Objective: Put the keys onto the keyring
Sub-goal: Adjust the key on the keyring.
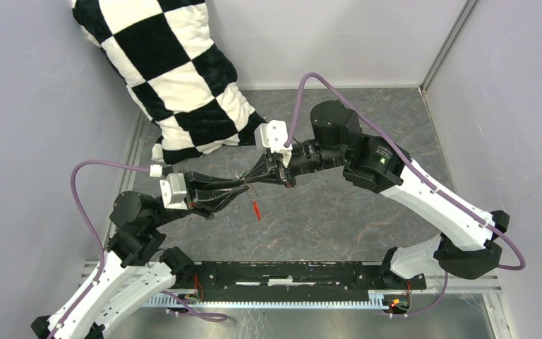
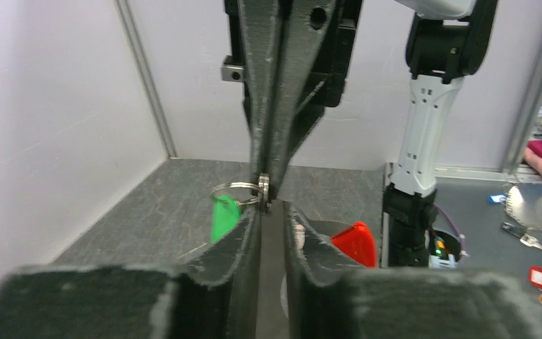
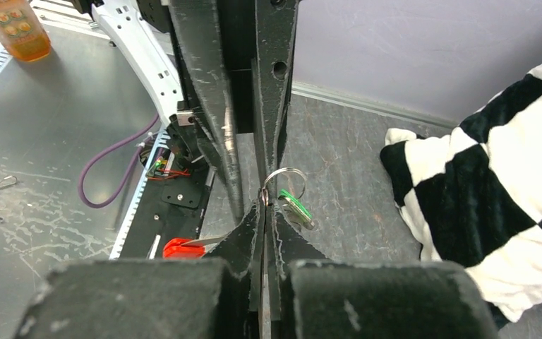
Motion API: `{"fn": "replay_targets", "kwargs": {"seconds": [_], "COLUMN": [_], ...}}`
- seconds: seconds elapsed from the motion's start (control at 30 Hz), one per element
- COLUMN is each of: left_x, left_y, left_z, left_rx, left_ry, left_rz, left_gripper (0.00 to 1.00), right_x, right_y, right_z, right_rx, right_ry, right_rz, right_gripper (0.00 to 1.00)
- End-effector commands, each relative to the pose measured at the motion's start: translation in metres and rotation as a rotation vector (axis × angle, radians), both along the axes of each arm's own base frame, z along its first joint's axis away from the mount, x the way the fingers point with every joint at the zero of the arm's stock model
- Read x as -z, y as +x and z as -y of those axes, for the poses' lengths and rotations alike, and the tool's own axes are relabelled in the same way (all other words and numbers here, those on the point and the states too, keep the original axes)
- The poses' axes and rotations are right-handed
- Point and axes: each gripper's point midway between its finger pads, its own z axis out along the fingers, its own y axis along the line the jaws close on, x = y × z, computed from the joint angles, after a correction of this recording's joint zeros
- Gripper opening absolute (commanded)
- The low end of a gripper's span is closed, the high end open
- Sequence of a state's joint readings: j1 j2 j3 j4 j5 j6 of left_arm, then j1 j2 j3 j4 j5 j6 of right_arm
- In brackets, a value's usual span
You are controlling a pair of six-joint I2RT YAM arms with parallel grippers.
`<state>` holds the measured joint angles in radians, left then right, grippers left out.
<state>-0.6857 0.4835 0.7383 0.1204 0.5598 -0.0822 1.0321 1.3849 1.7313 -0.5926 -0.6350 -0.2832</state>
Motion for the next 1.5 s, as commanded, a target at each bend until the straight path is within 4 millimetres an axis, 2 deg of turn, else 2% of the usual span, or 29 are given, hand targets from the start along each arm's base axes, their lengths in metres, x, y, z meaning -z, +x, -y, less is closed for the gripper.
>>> {"fn": "replay_targets", "kwargs": {"seconds": [0.0,0.1,0.23,0.5,0.6,0.83,1.07,1.33,1.47], "left_x": [-0.006,0.002,0.015,0.014,0.012,0.015,0.023,0.034,0.031], "left_y": [-0.015,-0.022,-0.025,-0.023,-0.014,-0.019,-0.035,-0.037,-0.036], "left_z": [-0.001,-0.005,-0.016,-0.040,-0.037,-0.017,-0.010,-0.007,-0.008], "left_rx": [0.050,0.056,0.021,-0.094,-0.113,0.022,0.146,0.193,0.172], "left_ry": [0.033,0.114,0.229,0.329,0.339,0.397,0.407,0.454,0.450], "left_rz": [0.095,0.157,0.190,0.283,0.307,0.351,0.361,0.411,0.417], "left_gripper": [0.35,0.46,0.47,0.43,0.46,0.50,0.46,0.27,0.27], "right_x": [-0.016,-0.014,-0.008,-0.002,0.000,0.007,0.007,0.014,0.018], "right_y": [0.003,0.000,-0.005,-0.023,-0.032,-0.040,-0.044,-0.042,-0.042], "right_z": [0.003,0.006,0.009,0.010,0.008,0.005,0.004,0.000,0.000], "right_rx": [0.025,0.007,-0.023,-0.134,-0.200,-0.252,-0.277,-0.262,-0.270], "right_ry": [0.059,0.058,0.064,0.071,0.066,0.039,0.035,0.004,-0.005], "right_rz": [0.042,0.033,0.003,-0.054,-0.084,-0.160,-0.193,-0.235,-0.242], "right_gripper": [0.01,0.01,0.01,0.01,0.01,0.02,0.01,0.01,0.01]}}
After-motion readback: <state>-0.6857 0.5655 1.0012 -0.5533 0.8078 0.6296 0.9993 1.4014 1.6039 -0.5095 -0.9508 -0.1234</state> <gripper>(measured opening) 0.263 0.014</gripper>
